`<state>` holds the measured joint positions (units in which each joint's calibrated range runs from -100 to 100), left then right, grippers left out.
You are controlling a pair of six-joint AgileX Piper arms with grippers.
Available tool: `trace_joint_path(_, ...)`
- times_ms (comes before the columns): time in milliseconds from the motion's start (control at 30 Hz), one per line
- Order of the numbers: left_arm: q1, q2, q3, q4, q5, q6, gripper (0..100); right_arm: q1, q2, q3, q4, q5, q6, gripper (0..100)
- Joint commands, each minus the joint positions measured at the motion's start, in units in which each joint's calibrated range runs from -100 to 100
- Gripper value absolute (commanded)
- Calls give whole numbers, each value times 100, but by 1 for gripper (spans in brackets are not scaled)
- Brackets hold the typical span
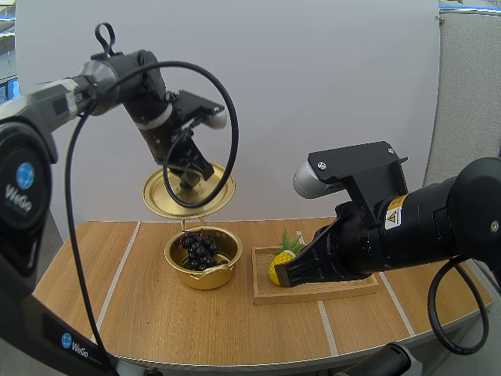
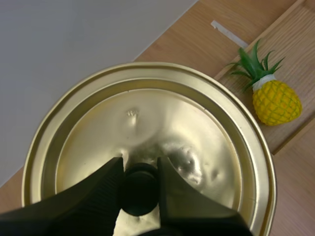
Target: Open the pot, put the grape inside, and close it
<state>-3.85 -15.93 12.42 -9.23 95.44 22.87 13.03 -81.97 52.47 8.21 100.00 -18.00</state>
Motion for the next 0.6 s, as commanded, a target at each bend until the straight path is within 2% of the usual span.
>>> trace_joint_path(0, -17, 602, 270, -216, -363, 37, 0, -16, -51, 12, -35, 0, -29, 0)
trace_joint_path(567, -17, 1909, 270, -335, -485, 82, 0, -16, -51, 12, -35, 0, -29, 0)
